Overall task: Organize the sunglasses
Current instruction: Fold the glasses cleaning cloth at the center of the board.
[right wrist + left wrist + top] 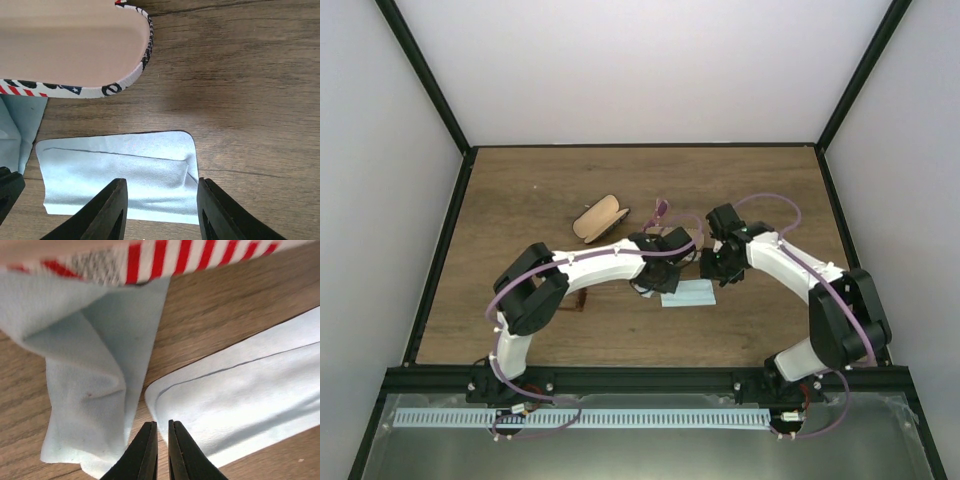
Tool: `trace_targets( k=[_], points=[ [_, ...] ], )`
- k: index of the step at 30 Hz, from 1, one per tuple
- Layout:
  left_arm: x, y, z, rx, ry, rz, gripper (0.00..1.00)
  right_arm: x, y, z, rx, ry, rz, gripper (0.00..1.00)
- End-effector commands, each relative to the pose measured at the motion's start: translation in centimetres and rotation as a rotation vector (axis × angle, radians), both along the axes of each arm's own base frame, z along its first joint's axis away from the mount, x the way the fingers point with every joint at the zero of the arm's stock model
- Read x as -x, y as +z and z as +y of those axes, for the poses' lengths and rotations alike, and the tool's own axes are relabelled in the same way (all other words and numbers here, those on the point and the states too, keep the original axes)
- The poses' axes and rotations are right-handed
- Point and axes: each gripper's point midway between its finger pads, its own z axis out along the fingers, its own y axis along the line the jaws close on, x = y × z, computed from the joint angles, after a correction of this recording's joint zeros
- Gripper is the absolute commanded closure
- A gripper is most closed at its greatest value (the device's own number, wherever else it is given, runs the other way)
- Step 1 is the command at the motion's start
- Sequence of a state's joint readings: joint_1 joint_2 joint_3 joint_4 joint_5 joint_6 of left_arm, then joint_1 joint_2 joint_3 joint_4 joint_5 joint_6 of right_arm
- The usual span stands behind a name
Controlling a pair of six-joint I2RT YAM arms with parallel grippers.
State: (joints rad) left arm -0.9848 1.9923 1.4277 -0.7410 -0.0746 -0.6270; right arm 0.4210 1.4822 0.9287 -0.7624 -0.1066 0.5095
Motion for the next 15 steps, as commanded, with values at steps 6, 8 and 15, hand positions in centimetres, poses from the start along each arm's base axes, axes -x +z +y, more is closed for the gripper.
trace_targets(
  k=[6,8,15],
  points=[
    [-0.8,4.1,-4.8,0.176,-0.114,-0.017,0.91,-0.3,1.4,-0.2,-0.05,-0.036,-0.033,0.64],
    [-0.1,3.2,-4.9,0.18,-0.135,0.02,0.92,-0.3,1.5,-0.2,-0.061,-0.038,-0.036,0.69],
    [1.7,0.5,-3.6,0.134,-0.172,0.1,0.92,-0.9,1.5,-0.7,-0.075,-0.052,-0.041,0.96]
  ],
)
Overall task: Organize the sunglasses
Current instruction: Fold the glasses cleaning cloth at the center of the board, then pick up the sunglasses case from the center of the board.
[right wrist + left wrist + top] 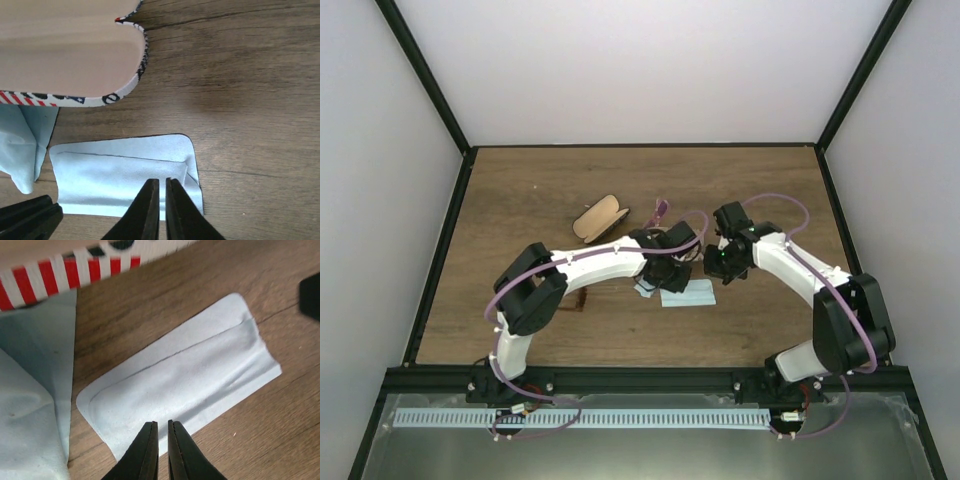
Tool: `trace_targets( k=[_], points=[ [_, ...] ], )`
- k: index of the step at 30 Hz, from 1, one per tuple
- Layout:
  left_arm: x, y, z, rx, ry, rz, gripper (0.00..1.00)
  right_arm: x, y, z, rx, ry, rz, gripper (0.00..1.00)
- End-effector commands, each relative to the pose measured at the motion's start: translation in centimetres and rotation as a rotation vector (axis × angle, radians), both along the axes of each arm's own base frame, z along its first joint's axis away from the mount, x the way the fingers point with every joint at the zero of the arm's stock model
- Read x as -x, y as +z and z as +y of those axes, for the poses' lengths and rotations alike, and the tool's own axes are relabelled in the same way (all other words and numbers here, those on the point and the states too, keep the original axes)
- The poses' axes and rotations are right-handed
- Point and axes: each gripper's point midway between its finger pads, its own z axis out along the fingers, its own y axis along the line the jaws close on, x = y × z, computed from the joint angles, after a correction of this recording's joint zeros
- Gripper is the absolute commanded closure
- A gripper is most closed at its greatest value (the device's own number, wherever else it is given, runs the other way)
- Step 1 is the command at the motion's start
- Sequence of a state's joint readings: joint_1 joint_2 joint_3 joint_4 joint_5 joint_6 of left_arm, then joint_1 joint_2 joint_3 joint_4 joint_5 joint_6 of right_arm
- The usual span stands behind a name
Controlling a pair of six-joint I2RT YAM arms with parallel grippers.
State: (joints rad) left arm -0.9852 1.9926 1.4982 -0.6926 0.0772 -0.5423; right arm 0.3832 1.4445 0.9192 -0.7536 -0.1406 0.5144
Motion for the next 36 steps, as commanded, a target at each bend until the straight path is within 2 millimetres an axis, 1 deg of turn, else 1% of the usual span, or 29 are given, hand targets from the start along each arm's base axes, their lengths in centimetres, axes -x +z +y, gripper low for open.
trace_targets(
  k=[1,8,10,11,13,16,19,21,24,25,26,27,29,31,32,33,34,36],
  points=[
    [1.5,-2.8,0.8,-0.048,-0.051,0.077,0.92,-0.6,0.6,-0.3,-0.034,-0.019,-0.021,0.97],
    [2.4,-5.4,1.9,-0.123,-0.058,0.133,0.92,-1.6,1.3,-0.2,-0.051,-0.017,-0.044,0.98],
    [2.4,-5.6,2.1,-0.132,-0.056,0.131,0.92,-2.2,1.7,-0.1,-0.058,-0.009,-0.069,0.98],
    [2.1,-5.2,2.0,-0.128,-0.051,0.115,0.92,-2.6,2.1,0.2,-0.067,-0.001,-0.083,0.98],
    [1.1,-3.7,1.6,-0.094,-0.037,0.063,0.91,-3.7,2.8,0.7,-0.084,0.006,-0.104,0.96],
    [-0.5,-0.4,0.6,-0.021,-0.015,-0.013,0.82,-5.8,3.6,1.7,-0.109,0.013,-0.116,0.94],
    [-2.3,3.4,-0.1,0.049,0.014,-0.093,0.72,-8.4,4.6,2.6,-0.124,0.023,-0.15,0.86],
    [-3.9,5.9,0.2,0.086,0.046,-0.146,0.67,-10.1,4.9,3.4,-0.138,0.04,-0.162,0.8],
    [-6.3,9.2,1.4,0.143,0.095,-0.201,0.66,-11.7,3.8,4.4,-0.156,0.045,-0.137,0.77],
    [-7.3,10.1,2.2,0.157,0.121,-0.221,0.66,-12.1,3.4,4.7,-0.163,0.045,-0.128,0.76],
    [-7.9,10.7,2.7,0.164,0.137,-0.23,0.65,-12.2,3.1,4.9,-0.171,0.048,-0.116,0.75],
    [-8.9,10.8,3.7,0.16,0.168,-0.233,0.64,-12.2,2.7,5.1,-0.175,0.047,-0.1,0.75],
    [-10.5,9.7,5.8,0.125,0.232,-0.209,0.63,-12.3,2.5,4.8,-0.163,0.026,-0.094,0.73],
    [-11.8,8.2,7.4,0.081,0.283,-0.167,0.62,-12.4,3.3,4.4,-0.161,0.008,-0.125,0.59],
    [-12.3,7.5,7.7,0.074,0.296,-0.15,0.59,-12.5,3.9,4.2,-0.164,-0.006,-0.136,0.52],
    [-12.8,7.1,7.9,0.076,0.305,-0.136,0.54,-12.5,4.2,3.9,-0.165,-0.022,-0.138,0.48],
    [-13.3,6.9,7.9,0.08,0.309,-0.119,0.52,-12.5,4.5,3.7,-0.168,-0.036,-0.141,0.45],
    [-13.9,6.7,7.4,0.088,0.303,-0.091,0.47,-12.4,5.4,3.4,-0.17,-0.066,-0.157,0.43]
  ],
)
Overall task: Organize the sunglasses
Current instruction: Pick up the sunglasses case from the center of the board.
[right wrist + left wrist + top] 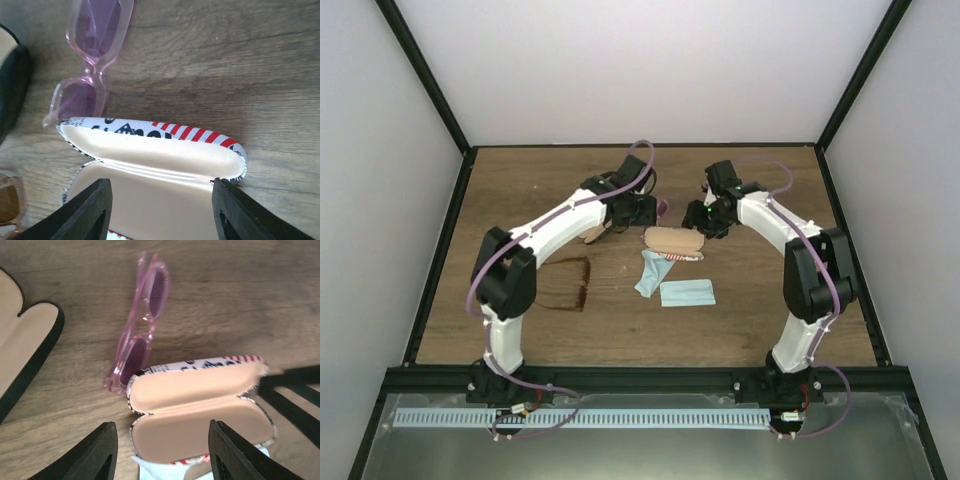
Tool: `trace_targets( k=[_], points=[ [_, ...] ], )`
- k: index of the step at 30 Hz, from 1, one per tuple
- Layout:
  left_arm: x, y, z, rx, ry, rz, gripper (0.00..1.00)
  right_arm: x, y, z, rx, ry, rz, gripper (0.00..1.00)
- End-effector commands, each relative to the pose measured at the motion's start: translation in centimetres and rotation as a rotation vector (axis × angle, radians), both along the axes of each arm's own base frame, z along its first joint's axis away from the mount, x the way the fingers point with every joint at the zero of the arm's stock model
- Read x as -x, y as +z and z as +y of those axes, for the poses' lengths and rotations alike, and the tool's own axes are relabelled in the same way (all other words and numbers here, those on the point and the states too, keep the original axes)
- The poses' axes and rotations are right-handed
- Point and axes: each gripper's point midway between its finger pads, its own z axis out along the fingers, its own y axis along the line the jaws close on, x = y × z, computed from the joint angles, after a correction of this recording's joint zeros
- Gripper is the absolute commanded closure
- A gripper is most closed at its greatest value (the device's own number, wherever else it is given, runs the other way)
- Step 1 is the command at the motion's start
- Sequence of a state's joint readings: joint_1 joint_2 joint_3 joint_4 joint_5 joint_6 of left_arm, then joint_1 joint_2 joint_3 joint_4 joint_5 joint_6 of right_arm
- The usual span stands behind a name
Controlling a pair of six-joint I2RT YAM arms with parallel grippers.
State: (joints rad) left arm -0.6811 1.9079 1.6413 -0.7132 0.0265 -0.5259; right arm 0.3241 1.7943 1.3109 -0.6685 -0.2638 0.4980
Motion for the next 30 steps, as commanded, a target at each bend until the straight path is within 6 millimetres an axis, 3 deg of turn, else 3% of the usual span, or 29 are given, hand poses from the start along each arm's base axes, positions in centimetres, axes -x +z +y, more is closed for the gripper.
trace_targets(
  k=[1,4,7,12,20,26,30],
  points=[
    [-0.3,-2.2,-0.8,-0.012,-0.022,0.099,0.44,-0.7,4.0,-0.9,-0.035,-0.08,-0.089,0.41],
    [0.0,-2.5,-1.5,0.011,-0.041,0.129,0.38,0.3,4.3,-1.2,-0.064,-0.109,-0.049,0.37],
    [0.4,-2.9,-1.2,0.014,-0.032,0.14,0.34,3.1,1.9,-1.3,-0.13,-0.135,0.084,0.31],
    [0.7,-3.1,0.1,0.019,-0.01,0.158,0.34,6.4,0.0,-0.8,-0.275,-0.169,0.195,0.29],
    [0.4,-2.4,2.0,0.015,0.016,0.147,0.34,5.6,-1.2,1.5,-0.411,-0.119,0.231,0.38],
    [0.7,-2.0,2.7,0.004,0.02,0.135,0.34,4.8,-3.6,1.0,-0.398,-0.155,0.292,0.4],
    [0.6,-1.6,3.0,-0.003,0.02,0.121,0.34,4.7,-4.3,1.2,-0.452,-0.174,0.304,0.52]
  ],
)
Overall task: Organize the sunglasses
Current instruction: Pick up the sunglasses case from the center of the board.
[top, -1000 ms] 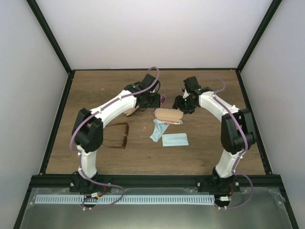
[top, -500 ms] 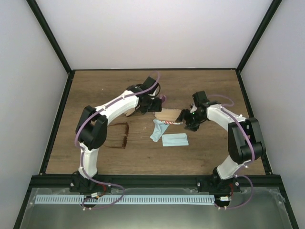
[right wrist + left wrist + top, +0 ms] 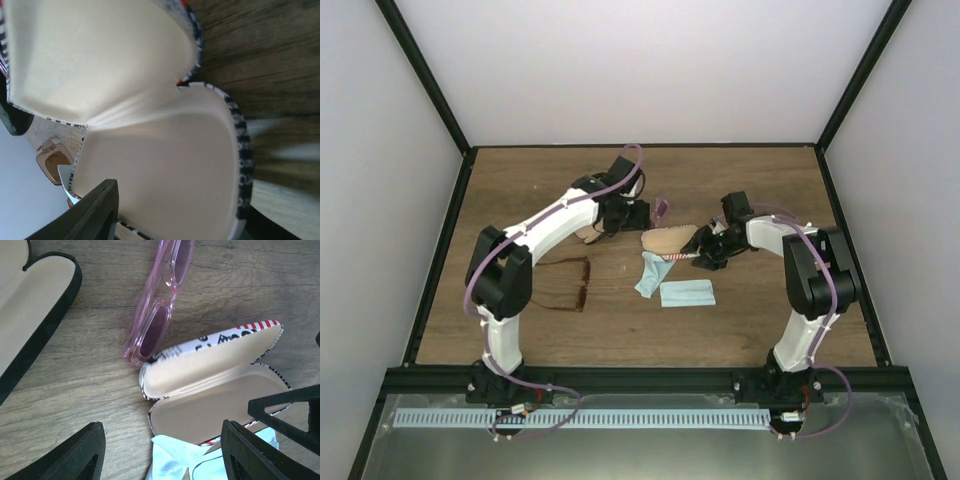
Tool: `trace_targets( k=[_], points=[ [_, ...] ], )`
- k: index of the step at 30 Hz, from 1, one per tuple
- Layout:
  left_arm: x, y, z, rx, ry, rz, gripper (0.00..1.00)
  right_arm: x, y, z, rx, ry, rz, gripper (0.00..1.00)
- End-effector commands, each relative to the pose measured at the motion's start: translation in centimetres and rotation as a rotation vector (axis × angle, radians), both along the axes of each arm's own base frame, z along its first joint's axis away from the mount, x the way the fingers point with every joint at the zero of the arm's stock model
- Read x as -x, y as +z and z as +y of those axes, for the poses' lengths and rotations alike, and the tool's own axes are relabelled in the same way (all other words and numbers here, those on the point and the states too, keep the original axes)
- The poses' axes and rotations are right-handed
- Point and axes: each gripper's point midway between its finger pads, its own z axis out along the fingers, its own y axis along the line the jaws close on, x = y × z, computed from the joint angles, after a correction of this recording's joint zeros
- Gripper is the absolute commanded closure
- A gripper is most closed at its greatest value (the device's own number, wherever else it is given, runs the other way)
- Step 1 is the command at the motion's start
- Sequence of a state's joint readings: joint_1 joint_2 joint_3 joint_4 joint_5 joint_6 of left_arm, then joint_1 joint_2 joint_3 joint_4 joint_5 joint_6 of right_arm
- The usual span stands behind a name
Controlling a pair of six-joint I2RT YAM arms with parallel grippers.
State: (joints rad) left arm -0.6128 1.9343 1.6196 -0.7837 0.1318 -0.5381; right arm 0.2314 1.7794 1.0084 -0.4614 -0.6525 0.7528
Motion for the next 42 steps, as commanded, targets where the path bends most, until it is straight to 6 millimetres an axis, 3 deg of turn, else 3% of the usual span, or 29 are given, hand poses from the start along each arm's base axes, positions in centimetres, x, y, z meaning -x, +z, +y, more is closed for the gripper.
trace_targets(
  k=[1,9,16,20,22,27,32,33,37,42],
  points=[
    [0.0,1.3,0.7,-0.01,-0.006,-0.035,0.34,-1.0,0.2,0.4,-0.075,-0.024,-0.006,0.56],
    [0.1,1.9,0.2,0.021,-0.034,-0.052,0.34,-2.3,2.2,-0.2,-0.106,-0.091,-0.054,0.98],
    [1.4,3.0,-0.2,0.103,-0.092,-0.103,0.33,-3.8,5.1,-1.3,-0.183,-0.151,-0.099,0.99],
    [3.6,6.0,-1.2,0.213,-0.17,-0.169,0.33,-4.7,7.1,-3.1,-0.215,-0.215,-0.124,0.99],
    [5.4,6.2,-2.3,0.233,-0.253,-0.178,0.33,-5.2,7.9,-4.7,-0.211,-0.263,-0.141,0.99],
    [9.0,1.3,-4.6,0.161,-0.361,-0.063,0.39,-6.4,10.8,-9.7,-0.2,-0.416,-0.22,0.99],
    [8.6,-0.7,-7.2,0.177,-0.391,-0.012,0.69,-6.8,13.5,-13.9,-0.174,-0.508,-0.297,0.99],
    [8.6,-1.1,-7.8,0.182,-0.407,-0.002,0.75,-6.8,13.8,-14.4,-0.163,-0.509,-0.302,0.99],
    [8.1,-3.7,-9.8,0.161,-0.449,0.046,0.77,-6.5,14.1,-14.8,-0.143,-0.49,-0.314,0.99],
    [7.0,-7.9,-9.4,0.075,-0.441,0.084,0.77,-5.6,13.7,-14.4,-0.158,-0.48,-0.306,0.99]
  ],
)
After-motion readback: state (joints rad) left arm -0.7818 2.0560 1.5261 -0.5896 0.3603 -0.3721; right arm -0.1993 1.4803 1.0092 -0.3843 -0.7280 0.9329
